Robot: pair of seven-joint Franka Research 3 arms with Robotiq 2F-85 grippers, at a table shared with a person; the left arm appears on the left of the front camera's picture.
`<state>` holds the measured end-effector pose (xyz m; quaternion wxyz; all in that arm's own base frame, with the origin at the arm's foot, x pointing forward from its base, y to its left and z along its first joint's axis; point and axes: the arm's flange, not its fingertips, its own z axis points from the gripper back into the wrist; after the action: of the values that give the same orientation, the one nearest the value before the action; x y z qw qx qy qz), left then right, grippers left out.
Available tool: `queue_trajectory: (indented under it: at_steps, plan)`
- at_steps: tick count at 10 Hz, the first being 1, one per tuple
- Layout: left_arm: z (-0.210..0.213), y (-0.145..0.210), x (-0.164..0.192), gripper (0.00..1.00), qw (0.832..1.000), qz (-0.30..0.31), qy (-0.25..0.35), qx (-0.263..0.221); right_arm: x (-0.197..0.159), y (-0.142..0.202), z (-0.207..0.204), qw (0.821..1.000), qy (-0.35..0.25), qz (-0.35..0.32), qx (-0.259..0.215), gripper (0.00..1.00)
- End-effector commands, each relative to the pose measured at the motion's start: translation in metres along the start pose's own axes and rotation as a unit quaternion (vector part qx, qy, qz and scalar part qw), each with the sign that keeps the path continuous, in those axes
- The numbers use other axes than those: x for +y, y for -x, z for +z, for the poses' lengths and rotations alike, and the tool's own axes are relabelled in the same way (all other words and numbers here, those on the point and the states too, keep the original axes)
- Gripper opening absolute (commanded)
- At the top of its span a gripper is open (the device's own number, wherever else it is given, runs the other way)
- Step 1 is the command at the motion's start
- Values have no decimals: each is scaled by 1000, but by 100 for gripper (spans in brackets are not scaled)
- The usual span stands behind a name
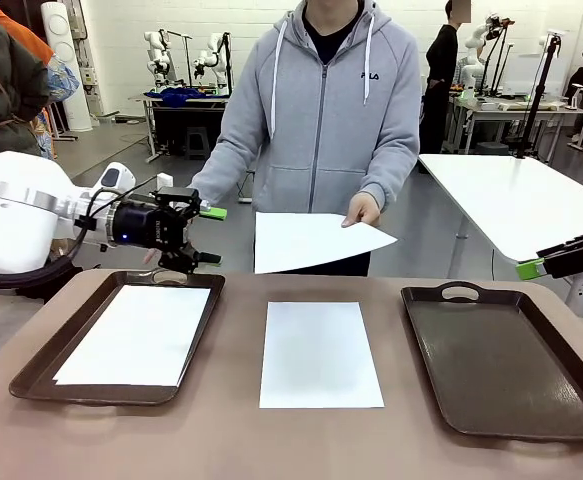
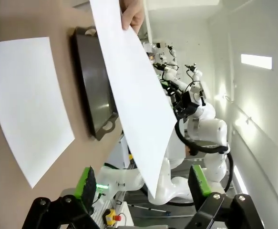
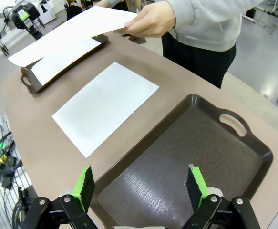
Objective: Sort the A4 documents.
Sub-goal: Receive the A4 Paper.
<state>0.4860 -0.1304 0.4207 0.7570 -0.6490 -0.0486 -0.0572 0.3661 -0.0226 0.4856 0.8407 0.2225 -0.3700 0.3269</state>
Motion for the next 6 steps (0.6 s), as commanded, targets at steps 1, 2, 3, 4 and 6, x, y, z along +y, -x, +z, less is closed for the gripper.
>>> queue_trajectory:
  at_steps: [1,2,3,4,6]
  plan:
    - [-18,-13,1,100,1000,0,10,0,-3,1,-4,1000,-10,3,-13,100]
    - [-27,-16,2,100,1000,5,10,6,-3,1,-4,1000,-10,3,-13,100]
    - [-38,-18,6,100,1000,14,10,15,-3,1,-4,1000,-10,3,-13,100]
    - [-48,-20,9,100,1000,19,9,23,-3,1,-4,1000,-10,3,-13,100]
    - [-69,-25,16,100,999,31,12,32,-3,1,-4,1000,-10,3,-13,100]
